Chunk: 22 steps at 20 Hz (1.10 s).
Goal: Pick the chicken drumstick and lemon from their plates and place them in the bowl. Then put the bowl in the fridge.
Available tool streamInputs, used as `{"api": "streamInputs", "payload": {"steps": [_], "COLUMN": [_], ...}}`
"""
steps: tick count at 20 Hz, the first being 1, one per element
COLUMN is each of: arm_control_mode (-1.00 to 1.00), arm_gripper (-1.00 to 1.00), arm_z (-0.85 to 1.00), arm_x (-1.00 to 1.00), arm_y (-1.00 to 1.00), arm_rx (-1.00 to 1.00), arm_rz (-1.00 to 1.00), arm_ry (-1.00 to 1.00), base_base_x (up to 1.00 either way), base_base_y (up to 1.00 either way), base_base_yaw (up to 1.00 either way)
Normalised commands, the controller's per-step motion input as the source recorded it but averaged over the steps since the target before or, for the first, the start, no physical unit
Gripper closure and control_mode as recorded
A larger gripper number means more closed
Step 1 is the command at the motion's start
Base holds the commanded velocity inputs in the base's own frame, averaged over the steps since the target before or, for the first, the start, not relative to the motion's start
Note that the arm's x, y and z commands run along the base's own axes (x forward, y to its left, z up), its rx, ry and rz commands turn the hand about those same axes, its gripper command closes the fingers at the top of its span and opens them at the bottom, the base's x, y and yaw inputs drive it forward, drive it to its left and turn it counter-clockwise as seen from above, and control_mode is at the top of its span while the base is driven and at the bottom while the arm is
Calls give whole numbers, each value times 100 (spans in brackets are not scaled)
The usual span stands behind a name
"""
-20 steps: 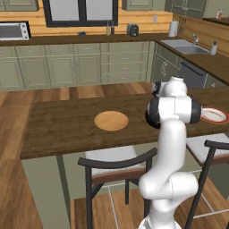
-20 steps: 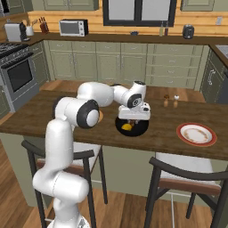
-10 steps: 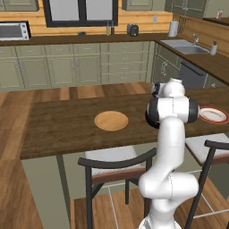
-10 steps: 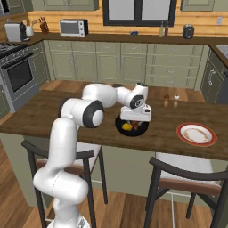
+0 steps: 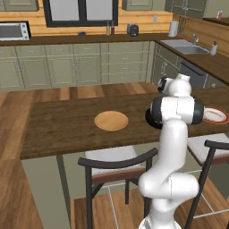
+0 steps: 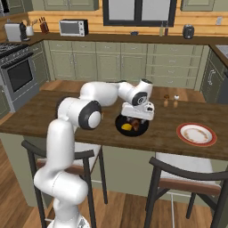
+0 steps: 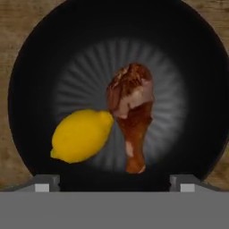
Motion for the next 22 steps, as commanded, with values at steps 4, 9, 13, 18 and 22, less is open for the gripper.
{"api": "streamInputs", "payload": {"steps": [4, 9, 13, 18, 22], "arm_control_mode": [-100, -100, -100, -100, -100], "arm_gripper": [-100, -100, -100, -100, -100], "arm_z": [30, 18, 10, -17, -35], "arm_x": [-59, -44, -20, 20, 28], "arm_y": [-1, -6, -28, -13, -14], "arm_rx": [0, -1, 0, 6, 17], "arm_rz": [-62, -65, -50, -11, 1], "arm_ry": [-5, 9, 18, 6, 0], "base_base_x": [0, 0, 0, 0, 0], "base_base_y": [0, 0, 0, 0, 0], "base_base_yaw": [0, 0, 0, 0, 0]}}
